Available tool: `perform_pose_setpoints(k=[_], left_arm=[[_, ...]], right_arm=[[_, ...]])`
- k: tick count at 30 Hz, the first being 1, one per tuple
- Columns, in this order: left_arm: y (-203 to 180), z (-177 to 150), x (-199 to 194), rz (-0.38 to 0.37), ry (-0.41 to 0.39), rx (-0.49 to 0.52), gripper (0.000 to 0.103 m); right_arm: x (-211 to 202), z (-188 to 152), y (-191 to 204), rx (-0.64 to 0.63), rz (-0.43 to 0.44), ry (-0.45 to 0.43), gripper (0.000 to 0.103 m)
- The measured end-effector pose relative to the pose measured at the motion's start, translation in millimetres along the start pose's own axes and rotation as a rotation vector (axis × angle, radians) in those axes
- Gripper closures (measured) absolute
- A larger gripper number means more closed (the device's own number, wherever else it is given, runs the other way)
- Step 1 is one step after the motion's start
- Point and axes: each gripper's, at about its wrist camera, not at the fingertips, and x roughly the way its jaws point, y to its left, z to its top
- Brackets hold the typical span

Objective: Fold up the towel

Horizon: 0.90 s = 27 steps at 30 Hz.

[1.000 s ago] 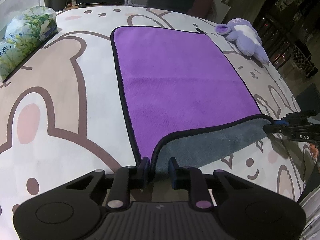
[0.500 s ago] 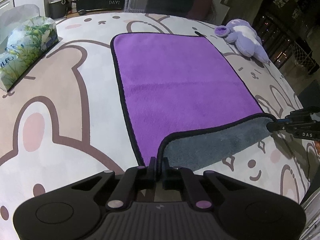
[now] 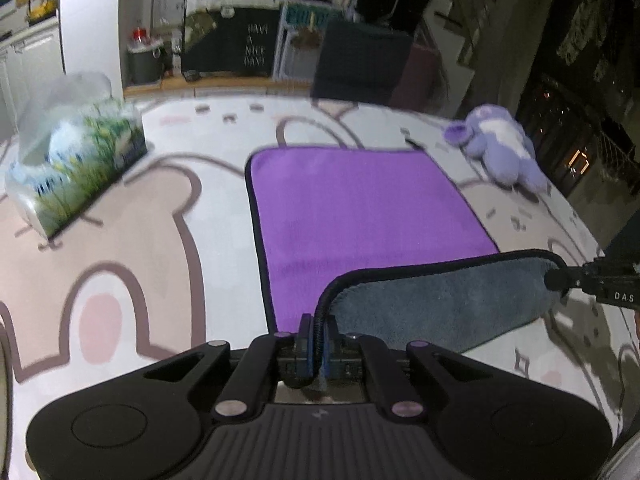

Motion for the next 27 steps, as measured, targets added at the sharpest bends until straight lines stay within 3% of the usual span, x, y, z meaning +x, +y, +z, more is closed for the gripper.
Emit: perform_pose_setpoints(k=[14,27], left_arm=[[-5,31,-9,0.053,-0.156,0.004,0.098],[-1,63,14,0.085,-0.231,0.006,0.098]], right_arm=[[-8,33,-1,0.039,-0.039,-0.162,0.097],[1,63,-12,0.063,-0.067,-0.24,0.097]])
